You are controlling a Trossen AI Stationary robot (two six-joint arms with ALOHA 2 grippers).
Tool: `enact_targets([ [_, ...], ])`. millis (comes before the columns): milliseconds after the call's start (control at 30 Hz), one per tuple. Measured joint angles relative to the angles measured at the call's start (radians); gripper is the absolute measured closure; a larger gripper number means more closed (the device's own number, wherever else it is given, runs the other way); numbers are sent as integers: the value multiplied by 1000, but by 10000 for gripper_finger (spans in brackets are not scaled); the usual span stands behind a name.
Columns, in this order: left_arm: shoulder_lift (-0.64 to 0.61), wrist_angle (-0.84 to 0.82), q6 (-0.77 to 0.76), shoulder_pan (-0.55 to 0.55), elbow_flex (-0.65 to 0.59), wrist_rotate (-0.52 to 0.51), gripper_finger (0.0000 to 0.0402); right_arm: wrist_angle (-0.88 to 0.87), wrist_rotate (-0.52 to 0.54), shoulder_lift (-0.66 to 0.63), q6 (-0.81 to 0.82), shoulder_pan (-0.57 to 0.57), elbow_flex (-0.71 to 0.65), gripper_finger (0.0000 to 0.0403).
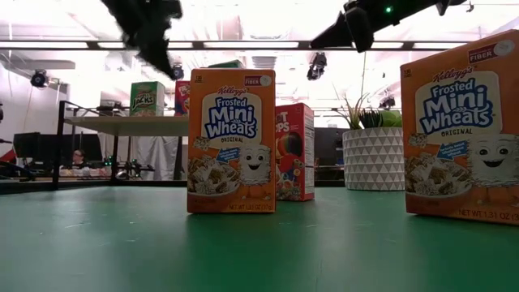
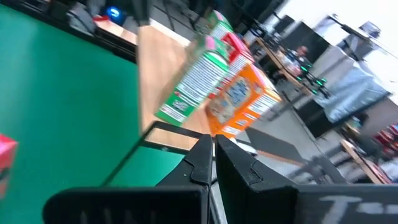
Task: Stack cereal on shelf
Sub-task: Put the top green cereal box on the shelf aligned with other green cereal box
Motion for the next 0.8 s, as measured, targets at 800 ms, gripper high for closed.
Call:
enact_targets([
  [800, 84, -210, 66, 14, 169, 117, 205, -25, -65, -1, -9, 0, -1, 394],
])
